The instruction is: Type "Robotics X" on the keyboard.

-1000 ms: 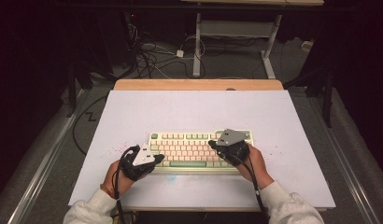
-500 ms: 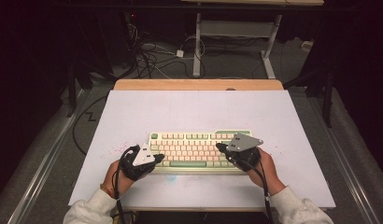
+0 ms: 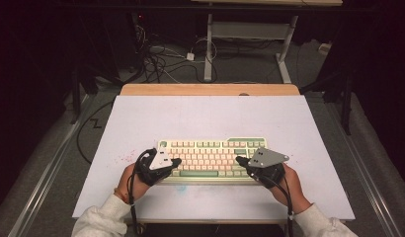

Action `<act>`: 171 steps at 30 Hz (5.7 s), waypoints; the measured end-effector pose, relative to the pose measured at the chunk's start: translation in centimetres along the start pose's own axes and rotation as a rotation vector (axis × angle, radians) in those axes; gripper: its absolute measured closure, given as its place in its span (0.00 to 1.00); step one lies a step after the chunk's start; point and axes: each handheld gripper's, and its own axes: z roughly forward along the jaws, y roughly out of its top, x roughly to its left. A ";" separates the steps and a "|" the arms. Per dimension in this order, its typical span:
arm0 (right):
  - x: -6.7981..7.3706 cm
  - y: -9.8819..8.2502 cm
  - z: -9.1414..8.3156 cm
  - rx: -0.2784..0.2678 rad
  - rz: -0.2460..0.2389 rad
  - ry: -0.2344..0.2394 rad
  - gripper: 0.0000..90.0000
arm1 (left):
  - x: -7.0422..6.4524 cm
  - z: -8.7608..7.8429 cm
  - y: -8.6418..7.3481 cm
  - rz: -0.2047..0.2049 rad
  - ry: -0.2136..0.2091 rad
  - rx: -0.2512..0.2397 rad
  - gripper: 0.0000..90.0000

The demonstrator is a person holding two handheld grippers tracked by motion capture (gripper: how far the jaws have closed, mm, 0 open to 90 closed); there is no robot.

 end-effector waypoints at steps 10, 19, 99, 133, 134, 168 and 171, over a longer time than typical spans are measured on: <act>-0.4 -0.8 -1.1 0.009 0.018 -0.014 1.00 | 0.4 1.9 1.9 0.024 -0.033 0.038 0.97; -0.3 -1.1 -1.4 0.011 0.015 -0.004 1.00 | 0.8 3.8 3.0 0.018 -0.041 0.082 0.97; 0.4 0.6 1.7 0.014 -0.017 0.044 1.00 | 0.2 -1.2 -0.8 0.037 0.063 0.001 0.97; 1.1 3.7 8.7 0.088 -0.059 0.103 1.00 | -0.3 -3.3 -4.2 -0.018 0.063 0.007 0.97; 1.0 3.7 8.7 0.095 -0.059 0.100 1.00 | -0.3 -3.2 -4.3 -0.018 0.060 0.008 0.97; 1.1 3.8 10.0 0.126 -0.065 0.073 1.00 | -0.5 -2.8 -4.3 -0.001 0.050 0.036 0.97; 1.2 3.9 9.4 0.100 -0.061 0.072 1.00 | -0.5 -2.7 -4.3 0.003 0.051 0.038 0.97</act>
